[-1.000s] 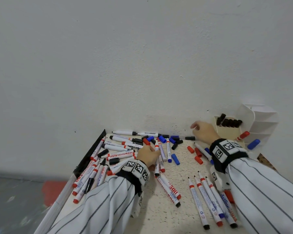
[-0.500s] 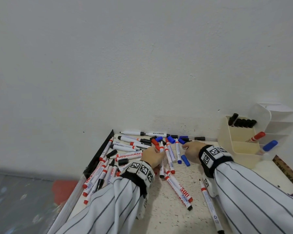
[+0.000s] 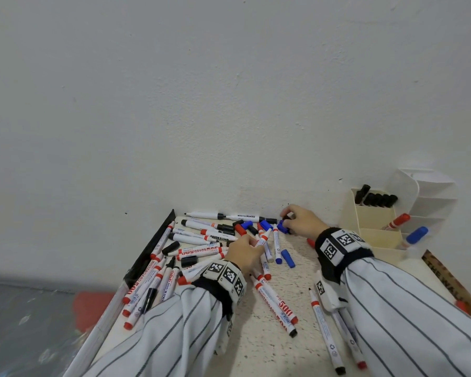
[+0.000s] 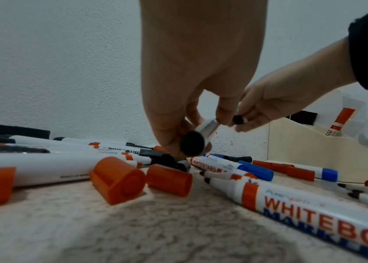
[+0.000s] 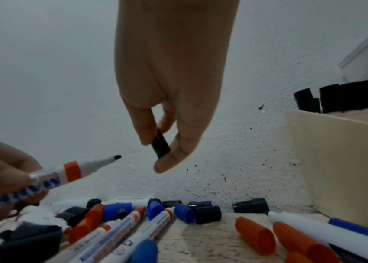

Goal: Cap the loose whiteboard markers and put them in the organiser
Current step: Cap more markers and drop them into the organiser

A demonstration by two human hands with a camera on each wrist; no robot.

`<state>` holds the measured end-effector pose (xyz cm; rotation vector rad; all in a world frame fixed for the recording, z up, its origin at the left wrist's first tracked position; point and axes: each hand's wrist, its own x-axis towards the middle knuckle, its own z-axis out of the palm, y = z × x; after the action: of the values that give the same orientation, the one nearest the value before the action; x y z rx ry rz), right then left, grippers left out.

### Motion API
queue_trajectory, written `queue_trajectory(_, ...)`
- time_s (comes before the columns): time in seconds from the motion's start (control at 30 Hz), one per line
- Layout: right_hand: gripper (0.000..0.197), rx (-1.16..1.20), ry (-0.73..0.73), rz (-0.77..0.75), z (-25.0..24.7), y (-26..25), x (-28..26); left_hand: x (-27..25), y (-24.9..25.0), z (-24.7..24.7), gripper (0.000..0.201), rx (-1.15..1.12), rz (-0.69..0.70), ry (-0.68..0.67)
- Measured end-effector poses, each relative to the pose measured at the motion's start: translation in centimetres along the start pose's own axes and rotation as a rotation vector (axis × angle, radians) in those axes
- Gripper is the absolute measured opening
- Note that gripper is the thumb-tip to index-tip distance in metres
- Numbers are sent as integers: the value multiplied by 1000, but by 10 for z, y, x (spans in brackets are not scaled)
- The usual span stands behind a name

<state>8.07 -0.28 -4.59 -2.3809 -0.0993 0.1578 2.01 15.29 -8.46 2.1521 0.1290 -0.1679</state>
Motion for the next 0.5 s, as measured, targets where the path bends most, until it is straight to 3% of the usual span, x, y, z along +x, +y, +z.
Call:
queue_trajectory(0.13, 20, 200, 86, -45, -2, -6, -7, -3, 1, 3, 11, -9, 14, 18)
queue_trajectory(0.3, 29, 156, 87, -101, 0, -1, -15, -6, 2, 5, 22, 35, 28, 24)
queue_trajectory(0.5, 25, 211, -140, -40, 1, 5, -24, -11, 3, 7, 20, 70, 78, 4)
